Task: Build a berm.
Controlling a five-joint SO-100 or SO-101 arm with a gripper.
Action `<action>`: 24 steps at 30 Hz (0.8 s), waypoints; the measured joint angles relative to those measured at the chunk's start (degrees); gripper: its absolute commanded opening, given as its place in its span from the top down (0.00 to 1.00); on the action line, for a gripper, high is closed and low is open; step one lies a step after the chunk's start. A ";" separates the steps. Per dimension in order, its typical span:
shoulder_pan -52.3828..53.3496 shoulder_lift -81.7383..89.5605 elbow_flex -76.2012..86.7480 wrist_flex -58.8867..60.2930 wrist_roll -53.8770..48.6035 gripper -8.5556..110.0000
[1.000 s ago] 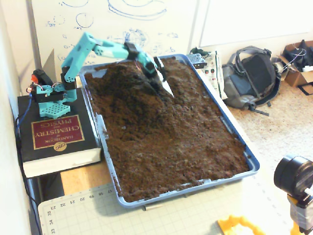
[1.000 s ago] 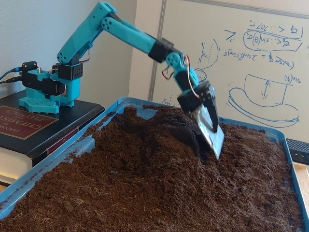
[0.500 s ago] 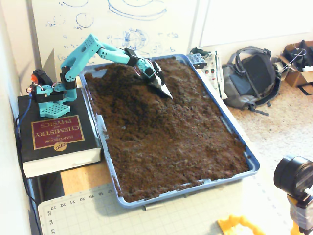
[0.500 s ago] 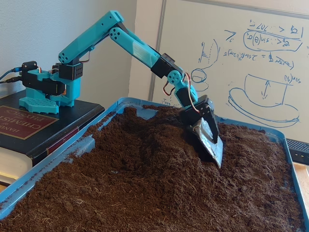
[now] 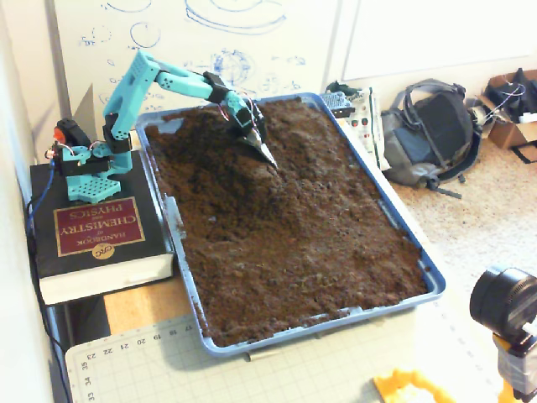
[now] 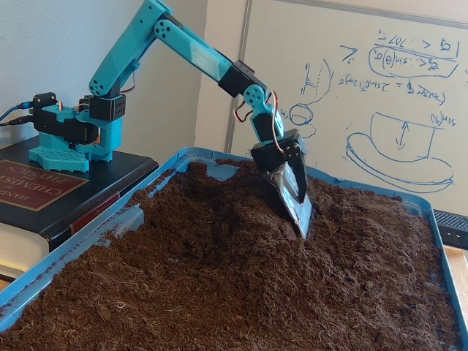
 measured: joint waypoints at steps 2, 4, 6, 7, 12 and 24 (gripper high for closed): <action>0.00 1.67 0.18 1.14 0.00 0.93; -0.09 3.96 0.26 1.23 0.00 0.93; -0.18 6.77 0.35 1.23 0.00 0.93; -0.18 8.70 0.35 1.23 0.00 0.93; 3.25 16.79 0.26 1.23 -0.62 0.93; 21.27 17.75 -1.85 -3.16 -14.06 0.93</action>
